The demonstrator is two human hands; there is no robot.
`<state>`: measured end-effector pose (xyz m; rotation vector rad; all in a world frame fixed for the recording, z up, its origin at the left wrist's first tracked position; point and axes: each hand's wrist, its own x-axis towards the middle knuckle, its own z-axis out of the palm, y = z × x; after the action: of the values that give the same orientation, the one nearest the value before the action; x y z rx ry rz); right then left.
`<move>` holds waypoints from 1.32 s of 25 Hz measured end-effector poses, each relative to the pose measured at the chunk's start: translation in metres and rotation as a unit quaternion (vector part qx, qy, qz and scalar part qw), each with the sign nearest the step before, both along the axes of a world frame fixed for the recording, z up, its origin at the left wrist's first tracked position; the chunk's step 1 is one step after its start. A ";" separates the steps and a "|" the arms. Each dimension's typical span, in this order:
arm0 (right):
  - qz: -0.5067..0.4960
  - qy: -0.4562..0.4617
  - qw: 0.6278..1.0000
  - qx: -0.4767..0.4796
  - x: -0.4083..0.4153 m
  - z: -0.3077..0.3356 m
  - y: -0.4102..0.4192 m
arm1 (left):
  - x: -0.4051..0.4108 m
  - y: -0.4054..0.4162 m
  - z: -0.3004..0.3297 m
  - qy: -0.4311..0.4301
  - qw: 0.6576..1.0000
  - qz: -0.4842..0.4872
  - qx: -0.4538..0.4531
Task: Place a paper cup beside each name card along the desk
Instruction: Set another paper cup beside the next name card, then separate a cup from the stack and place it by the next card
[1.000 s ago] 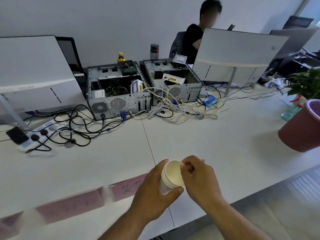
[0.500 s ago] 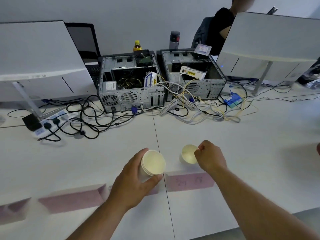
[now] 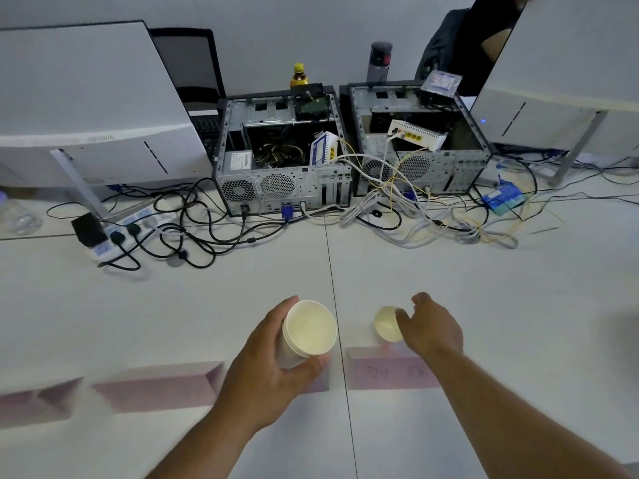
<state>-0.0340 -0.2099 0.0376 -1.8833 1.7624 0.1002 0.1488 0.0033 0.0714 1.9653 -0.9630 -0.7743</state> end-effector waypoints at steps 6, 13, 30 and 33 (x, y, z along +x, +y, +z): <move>0.132 -0.284 0.947 0.076 0.060 0.096 0.064 | 0.004 0.006 0.019 -0.004 1.000 0.001 -0.004; 0.188 -0.255 0.948 0.022 0.091 0.112 0.109 | 0.026 0.050 0.033 -0.039 0.999 -0.012 -0.010; 0.065 -0.103 0.992 -0.010 0.150 0.038 0.119 | 0.121 0.138 0.039 -0.052 0.997 0.026 -0.041; 0.075 -0.064 0.995 0.021 0.158 -0.005 0.112 | 0.131 0.138 0.034 -0.052 0.998 0.037 -0.026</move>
<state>0.1242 -0.0976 0.0325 -1.9454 1.5222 0.0699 0.2797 0.1408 0.1053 1.9999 -0.9572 -0.6043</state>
